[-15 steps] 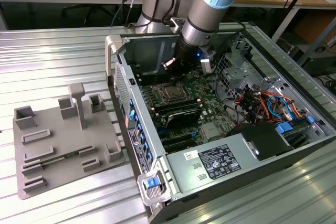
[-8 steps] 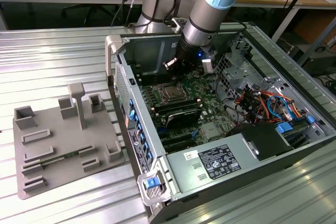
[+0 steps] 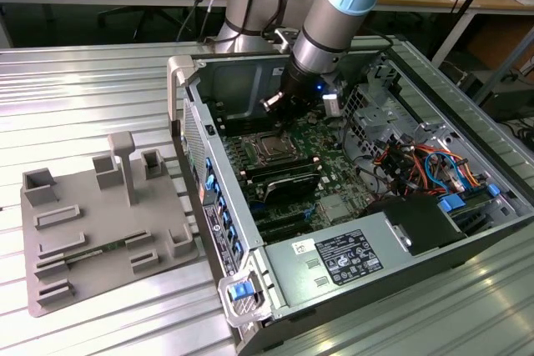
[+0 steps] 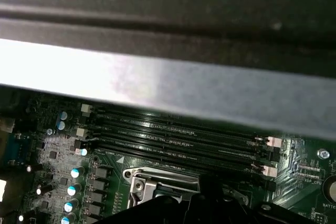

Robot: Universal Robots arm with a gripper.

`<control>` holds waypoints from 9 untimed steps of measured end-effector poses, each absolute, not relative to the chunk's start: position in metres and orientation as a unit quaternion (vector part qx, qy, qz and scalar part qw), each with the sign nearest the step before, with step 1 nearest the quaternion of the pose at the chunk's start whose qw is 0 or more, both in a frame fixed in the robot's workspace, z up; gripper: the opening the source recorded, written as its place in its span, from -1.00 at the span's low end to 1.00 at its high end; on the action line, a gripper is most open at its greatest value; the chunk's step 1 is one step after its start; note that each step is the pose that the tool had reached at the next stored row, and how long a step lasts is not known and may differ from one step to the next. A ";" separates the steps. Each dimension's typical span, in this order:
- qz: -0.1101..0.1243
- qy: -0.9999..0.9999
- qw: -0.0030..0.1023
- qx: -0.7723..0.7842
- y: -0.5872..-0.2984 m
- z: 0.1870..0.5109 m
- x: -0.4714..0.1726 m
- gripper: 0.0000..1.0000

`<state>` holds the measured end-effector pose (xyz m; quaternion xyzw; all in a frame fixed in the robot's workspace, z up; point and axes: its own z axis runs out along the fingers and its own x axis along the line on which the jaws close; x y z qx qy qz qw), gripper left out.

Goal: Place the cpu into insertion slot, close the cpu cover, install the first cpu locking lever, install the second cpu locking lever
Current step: 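Install the first cpu locking lever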

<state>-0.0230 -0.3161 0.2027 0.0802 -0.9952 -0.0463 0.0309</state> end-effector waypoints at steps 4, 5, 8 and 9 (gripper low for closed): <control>-0.047 -0.995 0.030 0.080 -0.316 0.205 -0.023 -0.79; -0.047 -0.995 0.030 0.080 -0.316 0.207 -0.023 -0.79; -0.047 -0.995 0.027 0.080 -0.316 0.212 -0.026 -0.79; -0.046 -0.995 0.025 0.081 -0.316 0.213 -0.029 -0.79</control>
